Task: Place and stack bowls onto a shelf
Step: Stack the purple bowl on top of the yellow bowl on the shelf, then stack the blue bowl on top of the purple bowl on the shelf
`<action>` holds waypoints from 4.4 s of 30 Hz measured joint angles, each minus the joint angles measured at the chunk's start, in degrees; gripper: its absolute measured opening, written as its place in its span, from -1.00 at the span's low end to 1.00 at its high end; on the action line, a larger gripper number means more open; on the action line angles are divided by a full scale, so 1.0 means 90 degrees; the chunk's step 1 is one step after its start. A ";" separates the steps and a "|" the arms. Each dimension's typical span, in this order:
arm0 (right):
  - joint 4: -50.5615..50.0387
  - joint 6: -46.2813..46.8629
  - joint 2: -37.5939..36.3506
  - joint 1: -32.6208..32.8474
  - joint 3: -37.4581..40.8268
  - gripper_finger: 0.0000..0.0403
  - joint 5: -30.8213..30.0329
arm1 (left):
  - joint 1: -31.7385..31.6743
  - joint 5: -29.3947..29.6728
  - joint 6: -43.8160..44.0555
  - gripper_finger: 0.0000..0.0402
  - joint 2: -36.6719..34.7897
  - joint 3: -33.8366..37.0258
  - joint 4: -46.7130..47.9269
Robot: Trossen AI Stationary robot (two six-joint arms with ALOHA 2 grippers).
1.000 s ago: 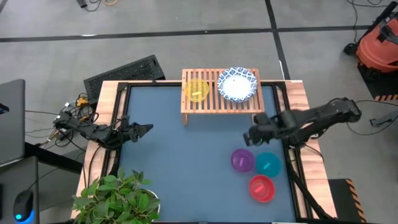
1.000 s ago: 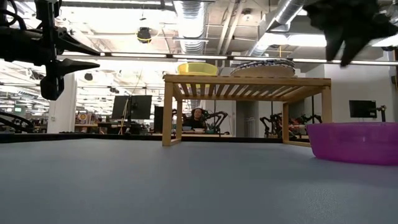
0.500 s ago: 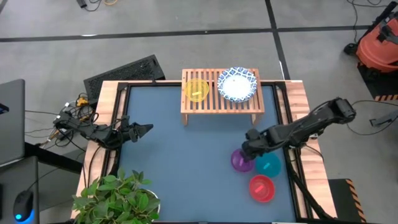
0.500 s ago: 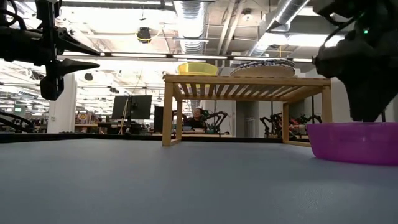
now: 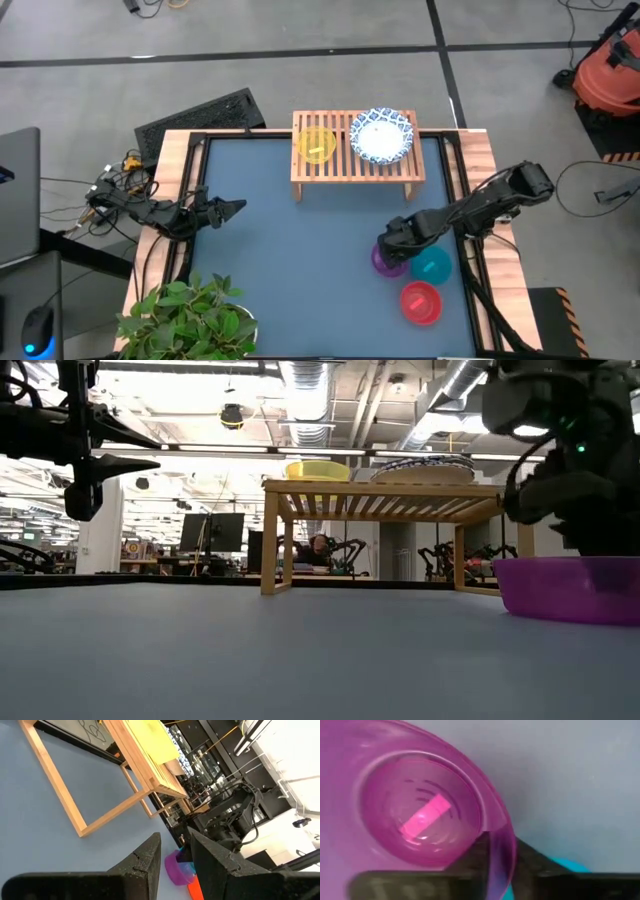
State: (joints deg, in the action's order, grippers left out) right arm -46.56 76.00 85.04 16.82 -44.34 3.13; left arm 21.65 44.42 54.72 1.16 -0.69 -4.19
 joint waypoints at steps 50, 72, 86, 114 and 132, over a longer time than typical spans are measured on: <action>-0.2218 -0.4482 0.3640 -0.4373 -0.9649 -0.89 -0.0043 | 0.0002 -0.0007 -0.0007 -0.53 0.0009 0.0000 0.0002; -0.3105 -0.4860 0.3809 -0.4972 -0.9871 -0.79 -0.0387 | 0.0000 0.0144 -0.0024 -0.53 0.0009 0.0000 0.0003; -0.3231 -0.5111 0.3708 -0.5049 -1.0048 -0.35 -0.0342 | 0.0002 0.0142 -0.0027 -0.53 0.0009 0.0000 0.0003; -0.4592 0.0301 -0.0368 -0.1014 -0.3355 -0.36 -0.0845 | 0.0000 0.0045 -0.0066 -0.53 0.0006 0.0002 0.0006; -0.2924 0.4328 -0.0798 0.1206 -0.0529 -0.36 0.1139 | 0.0000 0.0115 -0.0007 -0.53 0.0007 0.0000 0.0006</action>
State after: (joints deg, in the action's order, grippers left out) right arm -72.87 114.95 77.86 27.68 -49.10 13.38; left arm 21.65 45.45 54.65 1.22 -0.69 -4.14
